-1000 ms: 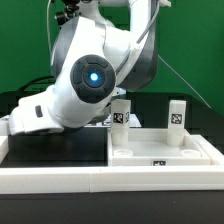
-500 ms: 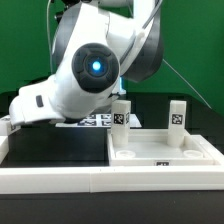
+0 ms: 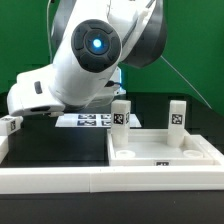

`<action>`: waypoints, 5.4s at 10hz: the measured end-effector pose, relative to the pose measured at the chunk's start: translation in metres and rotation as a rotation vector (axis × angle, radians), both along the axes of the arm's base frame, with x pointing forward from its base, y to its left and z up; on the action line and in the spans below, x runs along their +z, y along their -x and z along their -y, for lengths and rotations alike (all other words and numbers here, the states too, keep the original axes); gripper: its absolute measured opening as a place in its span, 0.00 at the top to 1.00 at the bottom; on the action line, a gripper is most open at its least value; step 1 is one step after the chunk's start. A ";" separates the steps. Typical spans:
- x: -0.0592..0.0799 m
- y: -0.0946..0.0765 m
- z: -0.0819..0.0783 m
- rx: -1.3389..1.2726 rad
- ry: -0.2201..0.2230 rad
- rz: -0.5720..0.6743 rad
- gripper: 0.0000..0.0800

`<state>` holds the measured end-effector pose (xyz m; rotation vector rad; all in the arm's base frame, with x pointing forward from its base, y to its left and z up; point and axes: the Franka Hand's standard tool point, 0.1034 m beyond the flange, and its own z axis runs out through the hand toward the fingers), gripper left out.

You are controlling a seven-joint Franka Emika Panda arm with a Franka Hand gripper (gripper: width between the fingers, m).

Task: Assemble square table

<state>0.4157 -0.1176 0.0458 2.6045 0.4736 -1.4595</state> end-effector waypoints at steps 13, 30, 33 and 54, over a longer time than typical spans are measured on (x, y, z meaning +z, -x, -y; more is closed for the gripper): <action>0.053 -0.082 0.003 0.028 -0.178 0.701 0.64; 0.079 -0.142 -0.084 0.039 -0.254 1.038 0.64; 0.091 -0.168 -0.107 0.050 -0.261 1.059 0.64; 0.086 -0.190 -0.166 -0.027 -0.322 1.287 0.64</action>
Offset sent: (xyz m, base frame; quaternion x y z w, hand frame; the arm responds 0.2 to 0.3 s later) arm 0.0350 -0.0019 0.0421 0.0222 0.1359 0.0011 0.9905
